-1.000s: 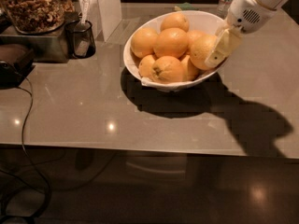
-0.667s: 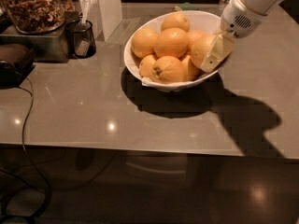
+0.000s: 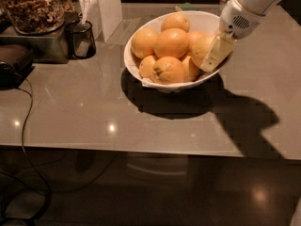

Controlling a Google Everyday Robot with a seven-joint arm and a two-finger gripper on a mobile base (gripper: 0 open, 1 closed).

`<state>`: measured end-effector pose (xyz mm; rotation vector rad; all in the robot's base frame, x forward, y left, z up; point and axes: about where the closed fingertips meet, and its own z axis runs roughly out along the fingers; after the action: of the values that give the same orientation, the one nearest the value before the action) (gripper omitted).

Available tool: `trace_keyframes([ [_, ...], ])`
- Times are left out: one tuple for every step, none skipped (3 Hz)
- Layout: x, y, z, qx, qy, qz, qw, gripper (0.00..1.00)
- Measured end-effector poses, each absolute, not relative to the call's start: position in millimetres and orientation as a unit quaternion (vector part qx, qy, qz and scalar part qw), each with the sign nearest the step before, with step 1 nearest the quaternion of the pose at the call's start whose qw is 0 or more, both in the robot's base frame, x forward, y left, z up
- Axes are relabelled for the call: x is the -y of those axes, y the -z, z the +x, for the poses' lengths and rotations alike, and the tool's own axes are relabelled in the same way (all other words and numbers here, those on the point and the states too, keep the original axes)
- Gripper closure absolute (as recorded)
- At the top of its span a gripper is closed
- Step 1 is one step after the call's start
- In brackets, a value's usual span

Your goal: Pick orange from white bowl

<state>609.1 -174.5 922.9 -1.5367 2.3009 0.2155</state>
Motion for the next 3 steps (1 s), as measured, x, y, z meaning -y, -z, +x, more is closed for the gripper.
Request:
trace_keyframes([
  [175.8,-923.3,608.8,-0.815,-0.076,-0.544,0.183,1.00],
  [182.3,-968.3,592.5,-0.794,-0.076,-0.542,0.265,1.00],
  [193.3,-1034.2,561.1,-0.753,-0.076,-0.536,0.375,1.00],
])
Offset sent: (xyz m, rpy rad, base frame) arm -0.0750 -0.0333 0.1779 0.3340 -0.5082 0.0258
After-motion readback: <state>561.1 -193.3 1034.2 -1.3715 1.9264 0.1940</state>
